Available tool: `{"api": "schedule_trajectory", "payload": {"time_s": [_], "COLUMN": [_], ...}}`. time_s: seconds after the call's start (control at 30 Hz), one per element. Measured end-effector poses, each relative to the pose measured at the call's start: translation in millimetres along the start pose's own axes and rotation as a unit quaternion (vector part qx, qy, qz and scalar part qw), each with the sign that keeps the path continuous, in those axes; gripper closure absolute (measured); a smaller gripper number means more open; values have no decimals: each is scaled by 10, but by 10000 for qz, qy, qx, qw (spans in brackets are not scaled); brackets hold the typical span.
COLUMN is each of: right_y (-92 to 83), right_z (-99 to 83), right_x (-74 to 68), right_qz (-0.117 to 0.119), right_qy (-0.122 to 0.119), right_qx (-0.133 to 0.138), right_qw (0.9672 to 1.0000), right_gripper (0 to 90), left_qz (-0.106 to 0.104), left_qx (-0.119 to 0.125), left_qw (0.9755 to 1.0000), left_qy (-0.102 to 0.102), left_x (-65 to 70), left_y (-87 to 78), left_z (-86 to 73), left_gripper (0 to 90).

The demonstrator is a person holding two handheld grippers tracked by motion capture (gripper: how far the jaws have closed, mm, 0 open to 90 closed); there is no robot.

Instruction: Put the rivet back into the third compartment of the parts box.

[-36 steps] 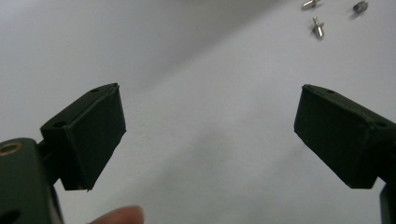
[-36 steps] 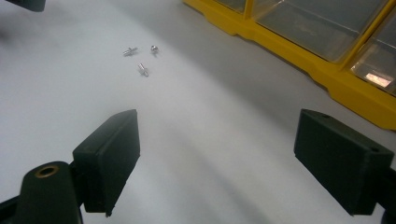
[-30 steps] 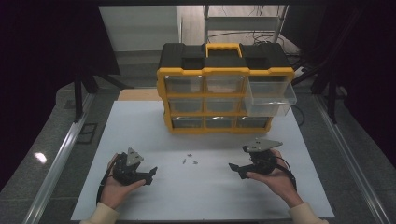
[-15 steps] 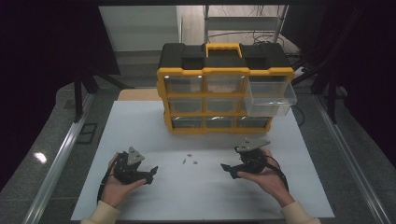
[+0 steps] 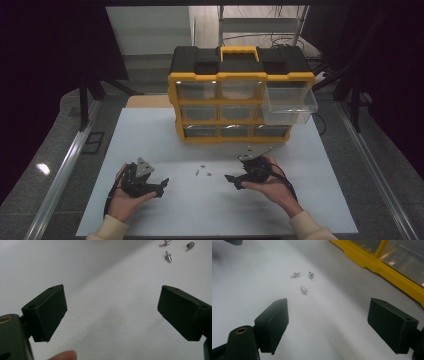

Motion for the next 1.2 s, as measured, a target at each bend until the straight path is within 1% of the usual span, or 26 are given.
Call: {"api": "schedule_trajectory", "payload": {"time_s": [0.13, 0.27, 0.37, 0.53, 0.7, 0.87, 0.93, 0.97, 1.2], "right_y": [73, 139, 199, 292, 368, 432, 458, 473, 576], "right_z": [57, 95, 117, 136, 150, 163, 171, 175, 194], "right_x": [-46, -72, -92, -120, -141, -159, -173, -175, -215], "right_qz": [72, 136, 184, 253, 290, 302, 292, 294, 331], "right_qy": [-92, -114, -175, -186, -213, -232, -202, -230, -243], "right_qx": [-31, -62, -87, -166, -229, -262, -282, -287, -408], "right_qw": [9999, 9998, 9996, 9994, 9991, 9989, 9990, 9989, 9983], "right_gripper": [176, 184, 185, 187, 195, 206, 209, 211, 229], "left_qz": [9, 25, 33, 29, 21, 7, 2, 0, -8], "left_qx": [-9, -17, -29, -47, -43, -56, -60, -64, -67], "left_qw": [10000, 10000, 10000, 10000, 10000, 10000, 10000, 10000, 10000], "left_qy": [3, -7, -16, -3, -19, 19, 26, 28, 32], "left_x": [2, 2, 1, 16, 17, 20, 22, 23, 20], "left_y": [-3, -14, -18, -18, -9, -2, 0, 0, 2], "left_z": [-4, -19, -31, -36, -31, -22, -22, -23, -23], "left_gripper": [95, 95, 95, 96, 96, 96, 96, 96, 95]}}
Point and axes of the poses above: each handheld gripper's, and its own axes: y roughly forward along the jaws, z roughly out of its top, x roughly to its right, the point moved 3 cm from there along y, roughly forward along the jaws, and after that the axes turned 13 degrees about y, right-handed, at the moved point
